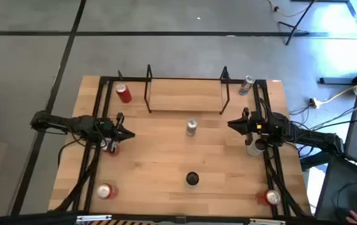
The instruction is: Place canned beverage on shelf
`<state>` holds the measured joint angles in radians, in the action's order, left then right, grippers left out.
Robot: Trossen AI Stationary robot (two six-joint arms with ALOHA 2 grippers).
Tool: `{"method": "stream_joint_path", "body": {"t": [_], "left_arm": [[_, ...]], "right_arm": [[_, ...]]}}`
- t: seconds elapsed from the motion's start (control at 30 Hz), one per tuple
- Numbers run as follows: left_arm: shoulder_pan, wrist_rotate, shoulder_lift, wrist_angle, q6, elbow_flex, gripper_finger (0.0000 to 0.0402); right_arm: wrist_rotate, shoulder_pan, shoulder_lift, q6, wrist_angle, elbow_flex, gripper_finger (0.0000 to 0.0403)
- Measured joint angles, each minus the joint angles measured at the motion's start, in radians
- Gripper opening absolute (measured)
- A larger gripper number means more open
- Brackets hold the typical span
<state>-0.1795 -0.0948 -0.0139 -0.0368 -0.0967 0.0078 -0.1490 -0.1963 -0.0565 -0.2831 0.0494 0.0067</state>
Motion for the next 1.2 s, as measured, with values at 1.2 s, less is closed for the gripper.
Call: {"method": "stream_joint_path", "body": {"t": [1.2], "left_arm": [[0.0, -0.038, 0.0, -0.003, 0.129, 0.0, 0.0021]], "right_arm": [[0.0, 0.0, 0.0, 0.0, 0.0, 0.0, 0.0051]]}}
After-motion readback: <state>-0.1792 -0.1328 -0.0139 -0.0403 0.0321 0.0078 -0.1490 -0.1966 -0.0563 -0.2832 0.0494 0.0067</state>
